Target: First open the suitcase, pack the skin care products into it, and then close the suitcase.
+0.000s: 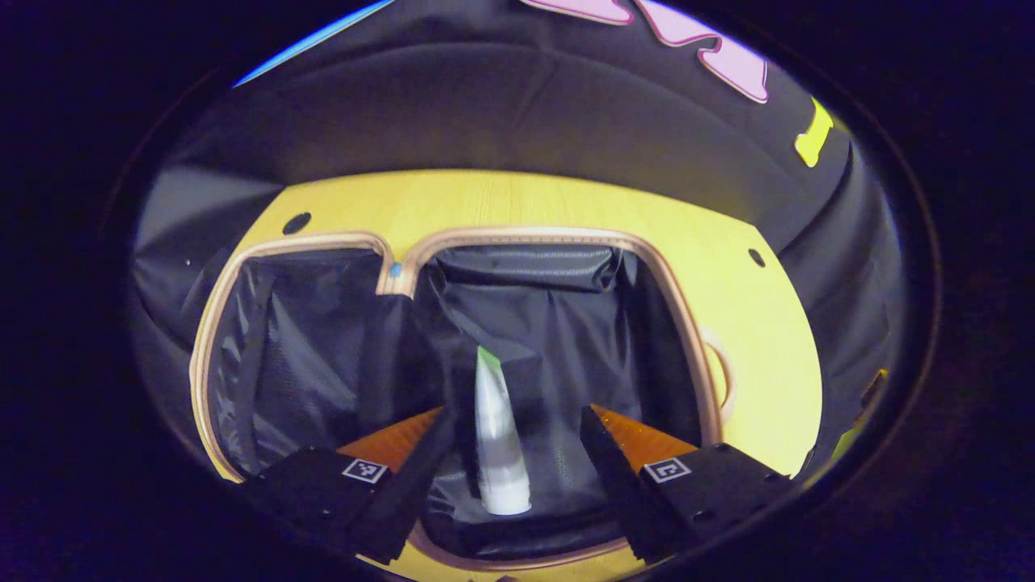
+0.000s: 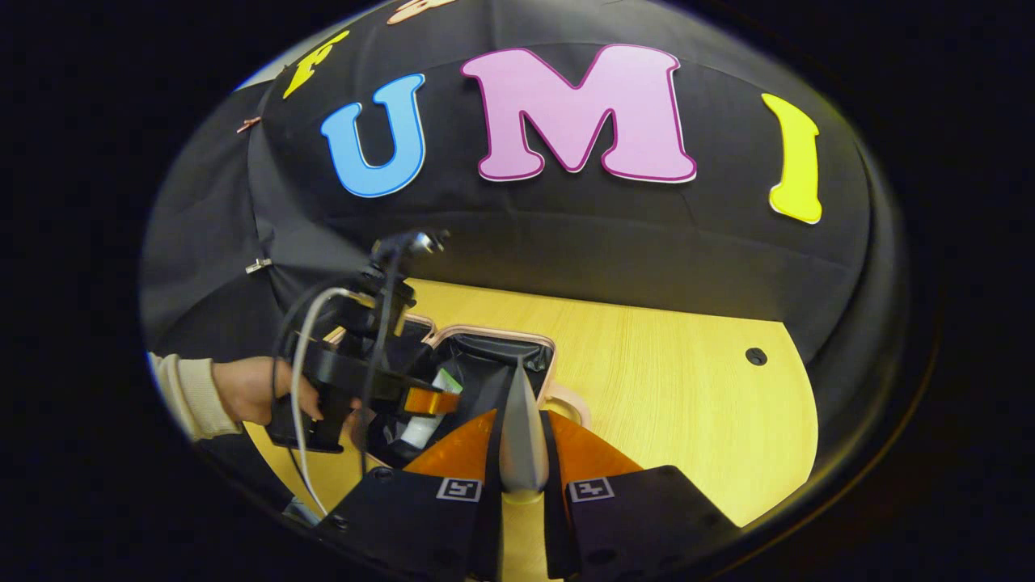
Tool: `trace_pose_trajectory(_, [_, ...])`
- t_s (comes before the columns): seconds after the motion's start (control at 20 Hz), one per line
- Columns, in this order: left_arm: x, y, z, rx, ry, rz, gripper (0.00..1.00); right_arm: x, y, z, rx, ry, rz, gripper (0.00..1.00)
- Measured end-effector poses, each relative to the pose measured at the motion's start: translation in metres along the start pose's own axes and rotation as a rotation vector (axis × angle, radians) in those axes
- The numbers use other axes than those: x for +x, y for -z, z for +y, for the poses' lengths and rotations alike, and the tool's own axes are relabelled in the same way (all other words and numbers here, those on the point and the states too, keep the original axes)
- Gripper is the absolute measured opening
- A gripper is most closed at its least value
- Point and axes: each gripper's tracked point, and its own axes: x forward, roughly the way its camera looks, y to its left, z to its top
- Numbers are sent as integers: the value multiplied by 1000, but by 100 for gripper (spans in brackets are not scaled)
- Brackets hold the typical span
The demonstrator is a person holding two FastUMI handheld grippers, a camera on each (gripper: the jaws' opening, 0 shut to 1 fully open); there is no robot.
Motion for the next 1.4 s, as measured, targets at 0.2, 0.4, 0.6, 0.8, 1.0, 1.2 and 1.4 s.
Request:
trace_pose_trajectory(0.2, [-78, -24, 58, -4, -131, -198, 98, 17, 1, 16, 9, -20, 41, 24])
trace_pose_trajectory(0.4, [-147, 4, 108, -82, -178, -287, 98, 64, 38, 42, -37, -37, 189, 24])
trace_pose_trajectory(0.6, [-179, 57, 142, -128, -221, -273, 98, 116, 80, 80, 80, -60, 360, 24])
trace_pose_trajectory(0.8, [-199, 90, 154, -134, -239, -255, 97, 148, 133, 74, 70, 21, 541, 24])
trace_pose_trajectory(1.0, [-209, 108, 163, -163, -244, -250, 97, 164, 144, 73, 111, 71, 594, 25])
trace_pose_trajectory(1.2, [-214, 113, 173, -178, -256, -261, 97, 166, 139, 70, 110, 88, 578, 22])
trace_pose_trajectory(1.4, [-212, 112, 187, -210, -266, -275, 97, 153, 110, 70, 115, 75, 489, 52])
